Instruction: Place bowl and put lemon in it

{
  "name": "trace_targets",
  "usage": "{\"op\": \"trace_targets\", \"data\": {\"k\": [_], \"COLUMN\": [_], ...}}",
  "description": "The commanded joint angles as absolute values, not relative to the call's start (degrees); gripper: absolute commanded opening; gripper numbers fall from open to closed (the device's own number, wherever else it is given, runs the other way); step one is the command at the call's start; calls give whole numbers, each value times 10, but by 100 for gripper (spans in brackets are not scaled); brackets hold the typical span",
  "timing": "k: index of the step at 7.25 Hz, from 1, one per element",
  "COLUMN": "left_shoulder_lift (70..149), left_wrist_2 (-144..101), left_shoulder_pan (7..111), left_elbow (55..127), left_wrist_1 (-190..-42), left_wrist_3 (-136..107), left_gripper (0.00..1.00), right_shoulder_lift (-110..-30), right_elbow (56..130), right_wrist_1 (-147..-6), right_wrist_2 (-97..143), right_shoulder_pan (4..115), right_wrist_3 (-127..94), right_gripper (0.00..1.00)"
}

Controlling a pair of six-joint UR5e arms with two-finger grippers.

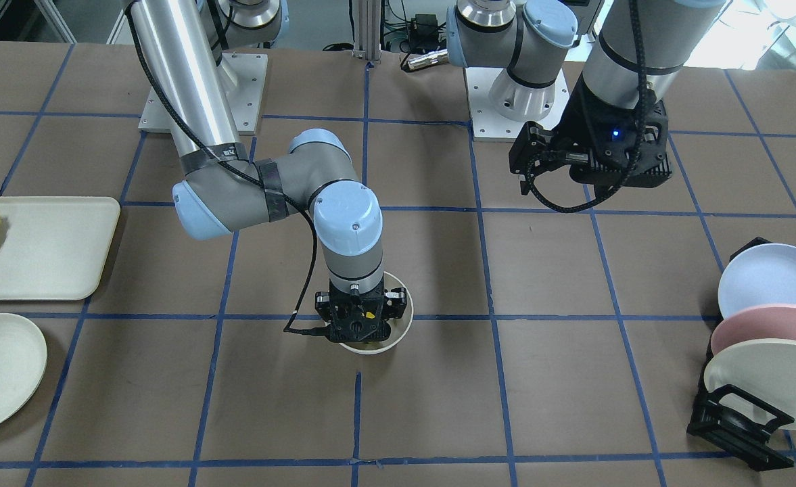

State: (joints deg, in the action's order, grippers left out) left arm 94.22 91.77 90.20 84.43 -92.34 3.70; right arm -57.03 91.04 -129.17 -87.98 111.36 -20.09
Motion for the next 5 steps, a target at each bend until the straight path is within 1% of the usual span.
{"op": "trace_targets", "data": {"k": [1,3,5], "left_shoulder_lift": [940,947,951], "left_wrist_2": [918,917,916], "left_shoulder_pan": [903,903,903], "left_elbow": [845,845,848], "left_wrist_1": [-923,-922,-922], "left_wrist_3": [37,37,36], "left_gripper": [100,100,100], "right_shoulder_lift": [-579,-621,-704], "right_elbow": [910,910,904], "right_wrist_1": [-1292,-1274,-1148], "right_wrist_2": [-882,-890,-913], "right_shoulder_pan": [1117,1109,1065], "right_wrist_3": [-206,-200,-179], "right_gripper": [100,100,100]}}
